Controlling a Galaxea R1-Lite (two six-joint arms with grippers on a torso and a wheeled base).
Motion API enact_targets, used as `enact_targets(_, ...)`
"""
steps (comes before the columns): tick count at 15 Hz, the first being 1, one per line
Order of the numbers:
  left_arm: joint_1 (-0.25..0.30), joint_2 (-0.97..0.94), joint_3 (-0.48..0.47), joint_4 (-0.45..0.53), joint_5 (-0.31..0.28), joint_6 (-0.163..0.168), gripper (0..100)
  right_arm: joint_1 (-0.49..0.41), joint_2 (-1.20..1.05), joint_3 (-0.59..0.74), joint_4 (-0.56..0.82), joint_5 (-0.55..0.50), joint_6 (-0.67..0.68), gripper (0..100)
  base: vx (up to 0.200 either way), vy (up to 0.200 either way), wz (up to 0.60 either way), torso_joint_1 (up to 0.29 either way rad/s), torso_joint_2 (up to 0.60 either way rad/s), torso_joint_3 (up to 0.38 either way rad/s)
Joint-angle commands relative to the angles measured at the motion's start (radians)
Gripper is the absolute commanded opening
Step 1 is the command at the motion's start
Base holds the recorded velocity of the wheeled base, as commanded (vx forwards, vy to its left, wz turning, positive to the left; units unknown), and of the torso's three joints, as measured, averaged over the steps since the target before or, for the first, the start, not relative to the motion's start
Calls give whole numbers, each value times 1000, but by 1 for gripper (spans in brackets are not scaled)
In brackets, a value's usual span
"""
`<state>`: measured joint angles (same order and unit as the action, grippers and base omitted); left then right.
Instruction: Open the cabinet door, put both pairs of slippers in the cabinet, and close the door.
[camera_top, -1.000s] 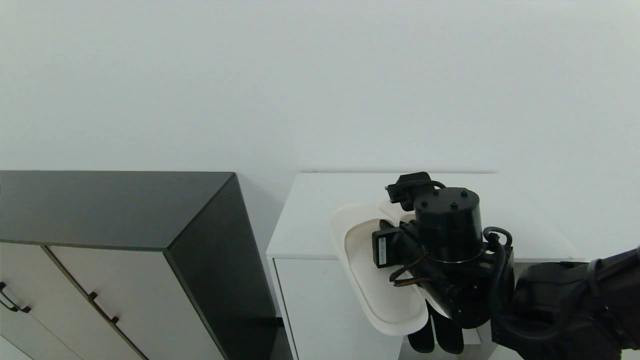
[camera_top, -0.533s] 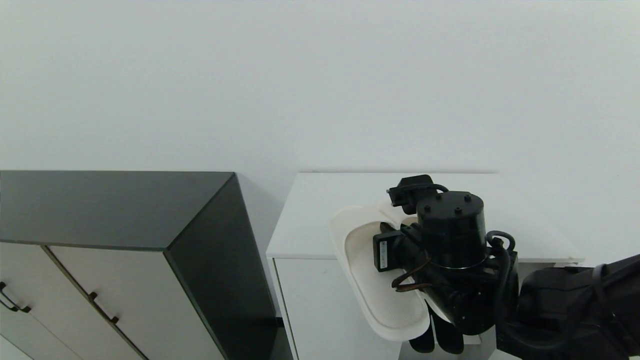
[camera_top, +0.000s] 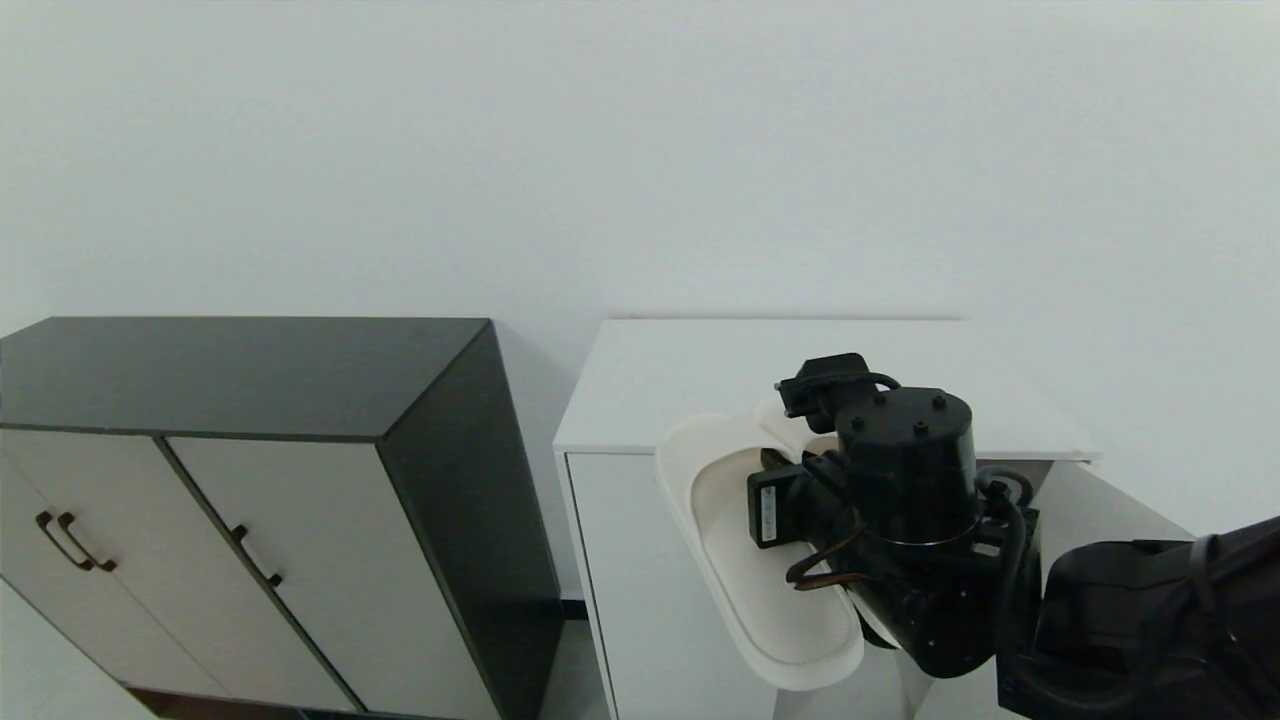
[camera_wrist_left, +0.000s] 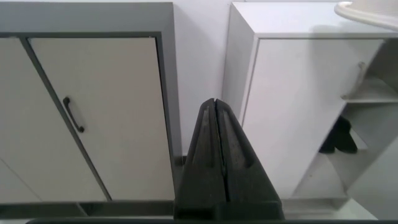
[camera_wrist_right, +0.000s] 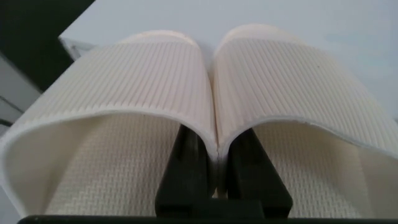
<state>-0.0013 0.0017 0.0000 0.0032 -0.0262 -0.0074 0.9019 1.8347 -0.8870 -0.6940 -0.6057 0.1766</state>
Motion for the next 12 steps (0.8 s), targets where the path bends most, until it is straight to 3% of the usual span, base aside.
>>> enact_targets(1, 0, 0, 0, 0, 0, 0, 0, 0, 5, 3, 1, 0, 0, 0, -200, 0, 0, -2, 2, 2)
enact_targets(4, 0, 0, 0, 0, 0, 0, 0, 0, 3, 14, -1, 0, 3, 0, -200, 0, 0, -1, 5, 2)
enact_targets(12, 0, 0, 0, 0, 0, 0, 0, 0, 5, 23, -1, 1, 3, 0, 0, 0, 0, 0, 0, 0)
